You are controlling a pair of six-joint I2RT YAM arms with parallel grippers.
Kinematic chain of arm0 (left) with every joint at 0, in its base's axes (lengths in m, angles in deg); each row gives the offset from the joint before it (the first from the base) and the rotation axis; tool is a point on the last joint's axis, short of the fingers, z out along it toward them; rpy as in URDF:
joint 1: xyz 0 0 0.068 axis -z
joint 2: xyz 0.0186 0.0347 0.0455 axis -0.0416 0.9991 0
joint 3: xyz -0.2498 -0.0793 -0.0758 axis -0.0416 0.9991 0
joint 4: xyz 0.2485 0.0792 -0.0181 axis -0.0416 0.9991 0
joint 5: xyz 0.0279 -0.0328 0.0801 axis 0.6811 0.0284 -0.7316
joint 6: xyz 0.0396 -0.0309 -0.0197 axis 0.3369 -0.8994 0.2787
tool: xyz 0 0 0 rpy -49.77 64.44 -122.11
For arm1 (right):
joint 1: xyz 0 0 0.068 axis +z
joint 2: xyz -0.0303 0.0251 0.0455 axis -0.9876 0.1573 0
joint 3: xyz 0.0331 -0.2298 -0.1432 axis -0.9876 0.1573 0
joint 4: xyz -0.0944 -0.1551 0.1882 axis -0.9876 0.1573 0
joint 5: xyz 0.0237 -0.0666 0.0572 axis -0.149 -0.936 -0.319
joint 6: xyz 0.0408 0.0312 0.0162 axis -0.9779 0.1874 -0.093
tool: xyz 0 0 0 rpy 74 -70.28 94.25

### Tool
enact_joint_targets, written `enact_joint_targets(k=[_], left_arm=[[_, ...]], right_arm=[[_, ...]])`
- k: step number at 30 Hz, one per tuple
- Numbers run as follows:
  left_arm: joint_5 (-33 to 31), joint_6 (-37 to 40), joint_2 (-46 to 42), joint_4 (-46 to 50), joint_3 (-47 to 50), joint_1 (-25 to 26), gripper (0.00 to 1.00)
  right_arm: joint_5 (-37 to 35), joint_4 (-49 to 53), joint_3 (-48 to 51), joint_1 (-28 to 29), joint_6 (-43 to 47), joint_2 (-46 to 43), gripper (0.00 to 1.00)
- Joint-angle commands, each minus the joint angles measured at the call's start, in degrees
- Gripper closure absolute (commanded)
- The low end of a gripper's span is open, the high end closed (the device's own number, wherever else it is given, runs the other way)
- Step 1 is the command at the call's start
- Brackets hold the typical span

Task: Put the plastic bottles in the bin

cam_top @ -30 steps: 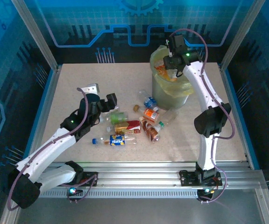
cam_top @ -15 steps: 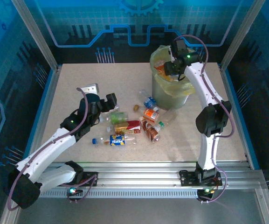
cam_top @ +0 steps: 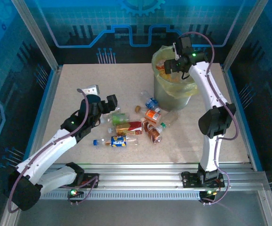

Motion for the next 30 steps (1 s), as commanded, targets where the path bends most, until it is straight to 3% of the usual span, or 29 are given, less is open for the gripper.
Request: enact_joint_targets(k=[1,14,20,30], left_arm=[[-1.4,-1.0,-1.0,0.3,1.1,-0.4,0.01],[-2.3,-3.5,-0.9,1.5,1.4,-0.8,0.01],[-2.9,-8.0,-0.9,5.3,1.4,-2.8,0.01],[4.8,-14.4,-1.3,6.6,4.2,-10.2,0.01]], right_arm=[[2.3,2.7,-3.1,-0.4,-0.7,-4.6,0.00],[2.1,2.1,0.0,7.3,-1.2,-15.8,0.00],[-2.4,-3.2,13.3,15.4,-0.8,-24.2,0.00],[-8.0,-1.2,36.3,26.6,-11.5,-35.4,0.00]])
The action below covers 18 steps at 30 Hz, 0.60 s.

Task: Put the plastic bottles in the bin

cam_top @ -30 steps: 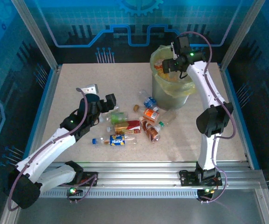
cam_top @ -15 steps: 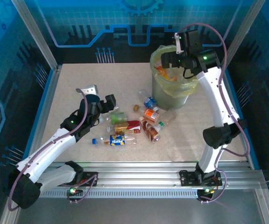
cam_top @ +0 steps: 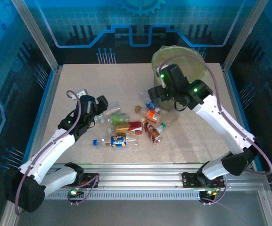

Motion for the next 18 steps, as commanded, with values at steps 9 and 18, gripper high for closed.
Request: enact_joint_targets(k=[9,18], left_arm=[[7.6,-6.8,-0.5,0.4,2.9,-5.4,0.01],[8.6,-7.8,-0.1,0.6,3.2,-6.3,0.01]], right_arm=[[4.1,5.5,14.4,8.2,-15.4,-0.6,0.15],[10.3,4.4,17.8,9.5,-17.1,8.0,0.29]])
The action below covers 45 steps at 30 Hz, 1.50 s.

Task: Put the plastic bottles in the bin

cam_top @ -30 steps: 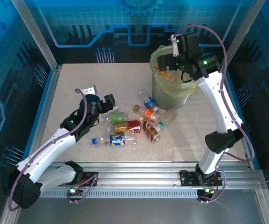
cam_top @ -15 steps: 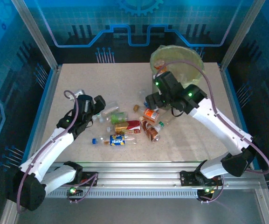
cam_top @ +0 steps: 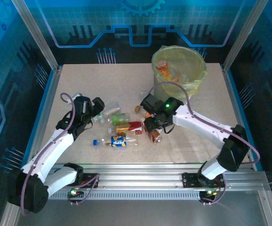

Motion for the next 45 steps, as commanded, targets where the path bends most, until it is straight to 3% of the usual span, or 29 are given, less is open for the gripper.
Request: enact_joint_targets(k=[1,9,20,36,45], left_arm=[[1.3,-1.1,-0.2,-0.3,0.9,-0.8,0.01],[1.9,-1.7,-0.1,-1.0,1.7,-1.2,0.01],[2.6,-1.8,0.1,-1.2,2.1,-1.5,0.01],[2.8,-1.7,0.3,-1.7,2.5,-1.8,0.01],[3.2,-1.6,0.3,-1.7,2.5,-2.0,0.01]], right_arm=[[2.9,0.1,0.3,0.9,-1.5,2.5,0.29],[2.6,-1.3,1.1,1.0,-1.7,6.7,0.30],[3.2,-3.1,2.5,1.0,-2.0,10.7,0.42],[6.9,-4.6,3.8,1.2,-3.0,13.1,0.44],[6.1,-4.7,4.2,1.3,-3.8,13.9,0.36]])
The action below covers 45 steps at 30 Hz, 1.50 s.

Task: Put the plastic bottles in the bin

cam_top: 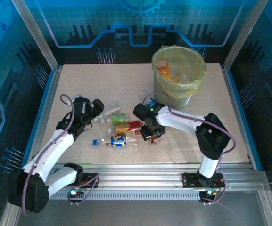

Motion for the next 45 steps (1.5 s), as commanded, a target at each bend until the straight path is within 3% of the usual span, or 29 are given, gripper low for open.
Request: enact_joint_targets(k=[1,20,32,45], left_arm=[[0.9,-1.1,0.3,-1.2,0.7,-0.7,0.01],[0.7,-1.0,0.4,-1.2,1.1,-1.1,0.01],[0.9,-1.1,0.4,-1.6,1.5,-1.2,0.01],[1.5,-1.0,0.3,-2.1,1.2,-1.3,0.01]], right_arm=[[-0.1,0.3,0.4,0.8,-1.0,1.8,0.35],[0.0,-1.6,0.9,0.8,-0.5,5.7,0.30],[-1.1,1.0,-0.1,0.9,-0.7,2.8,0.49],[-2.5,7.0,-5.9,1.3,0.5,-10.1,0.61]])
